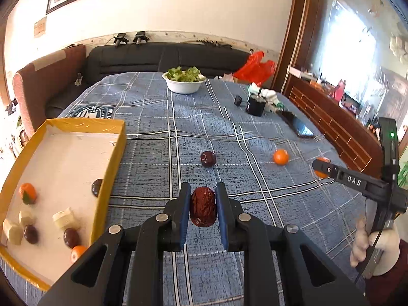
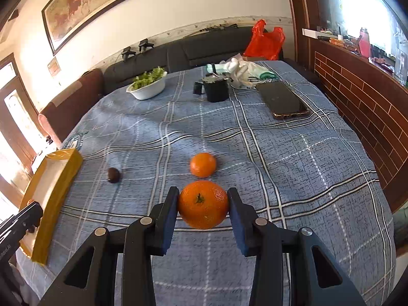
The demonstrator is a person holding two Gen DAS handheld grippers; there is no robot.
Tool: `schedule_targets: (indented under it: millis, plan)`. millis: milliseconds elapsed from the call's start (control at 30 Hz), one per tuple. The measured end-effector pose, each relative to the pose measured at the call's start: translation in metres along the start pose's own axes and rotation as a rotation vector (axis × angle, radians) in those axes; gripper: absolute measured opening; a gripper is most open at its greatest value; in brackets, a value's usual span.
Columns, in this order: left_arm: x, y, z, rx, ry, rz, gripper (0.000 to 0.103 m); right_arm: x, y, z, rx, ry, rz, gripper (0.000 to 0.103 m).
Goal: Organize fruits
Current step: 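Carry date and tangerine into the tray and open both tools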
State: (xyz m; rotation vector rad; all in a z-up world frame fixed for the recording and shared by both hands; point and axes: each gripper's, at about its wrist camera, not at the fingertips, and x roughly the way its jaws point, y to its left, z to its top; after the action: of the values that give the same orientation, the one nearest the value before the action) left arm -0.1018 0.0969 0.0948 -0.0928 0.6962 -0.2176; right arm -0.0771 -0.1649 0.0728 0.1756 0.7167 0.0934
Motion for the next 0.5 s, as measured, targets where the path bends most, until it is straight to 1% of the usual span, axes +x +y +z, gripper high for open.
schedule_targets:
  millis: [233, 400, 500]
  plan:
    - [-0.030, 0.017, -0.002, -0.043, -0.054, 0.010, 0.019, -0.035, 0.030, -0.002, -0.044, -0.040, 0.025, 0.042]
    - [-0.052, 0.039, -0.006, -0.084, -0.091, 0.049, 0.019, -0.052, 0.060, -0.004, -0.097, -0.058, 0.063, 0.042]
    - [-0.066, 0.056, -0.009, -0.114, -0.109, 0.081, 0.019, -0.056, 0.086, -0.006, -0.142, -0.059, 0.096, 0.042]
